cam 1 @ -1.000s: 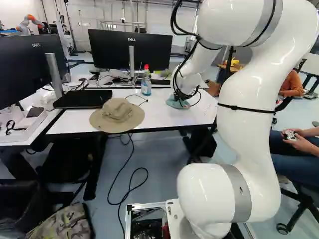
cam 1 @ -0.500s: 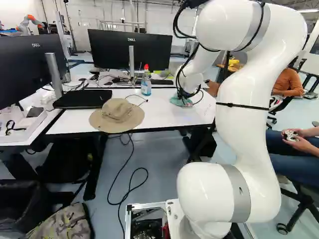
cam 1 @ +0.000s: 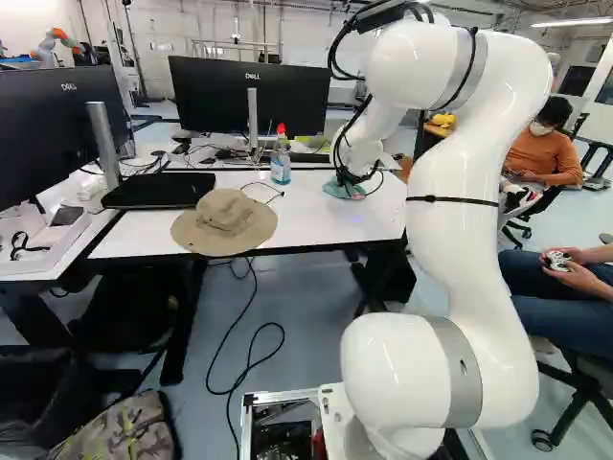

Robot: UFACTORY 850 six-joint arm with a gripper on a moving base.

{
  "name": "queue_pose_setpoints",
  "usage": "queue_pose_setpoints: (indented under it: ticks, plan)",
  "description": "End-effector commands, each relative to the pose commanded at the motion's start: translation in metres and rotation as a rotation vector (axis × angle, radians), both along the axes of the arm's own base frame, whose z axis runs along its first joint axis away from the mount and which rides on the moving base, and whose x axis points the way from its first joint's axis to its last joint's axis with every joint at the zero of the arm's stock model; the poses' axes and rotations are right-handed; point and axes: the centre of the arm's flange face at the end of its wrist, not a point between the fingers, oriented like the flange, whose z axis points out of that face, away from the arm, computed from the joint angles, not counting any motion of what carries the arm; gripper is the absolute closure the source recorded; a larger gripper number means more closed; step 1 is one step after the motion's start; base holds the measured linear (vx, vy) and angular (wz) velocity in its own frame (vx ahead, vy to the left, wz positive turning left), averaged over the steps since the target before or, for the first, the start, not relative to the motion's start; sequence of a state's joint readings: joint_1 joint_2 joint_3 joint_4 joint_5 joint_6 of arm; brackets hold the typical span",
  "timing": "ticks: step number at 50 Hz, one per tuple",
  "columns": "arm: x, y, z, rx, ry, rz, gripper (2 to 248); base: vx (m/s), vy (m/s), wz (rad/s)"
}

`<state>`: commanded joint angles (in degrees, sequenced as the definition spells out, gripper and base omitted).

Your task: Clean the table with the green towel

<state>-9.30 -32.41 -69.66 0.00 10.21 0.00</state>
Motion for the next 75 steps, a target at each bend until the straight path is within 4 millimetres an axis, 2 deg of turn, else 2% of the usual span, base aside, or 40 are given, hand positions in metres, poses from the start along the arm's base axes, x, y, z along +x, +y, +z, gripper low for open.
queue_pose_setpoints:
  ticks: [20,37,56,75]
  plan:
    - [0.022,0.027,-0.002,-0.002,-0.015,0.045,203,0.000,0.000,0.000]
    - [0.024,0.056,-0.002,-0.002,-0.014,0.089,203,0.000,0.000,0.000]
    - [0.007,0.086,0.000,0.000,0.001,0.132,203,0.000,0.000,0.000]
    - [-0.025,0.099,0.004,0.002,0.026,0.152,203,0.000,0.000,0.000]
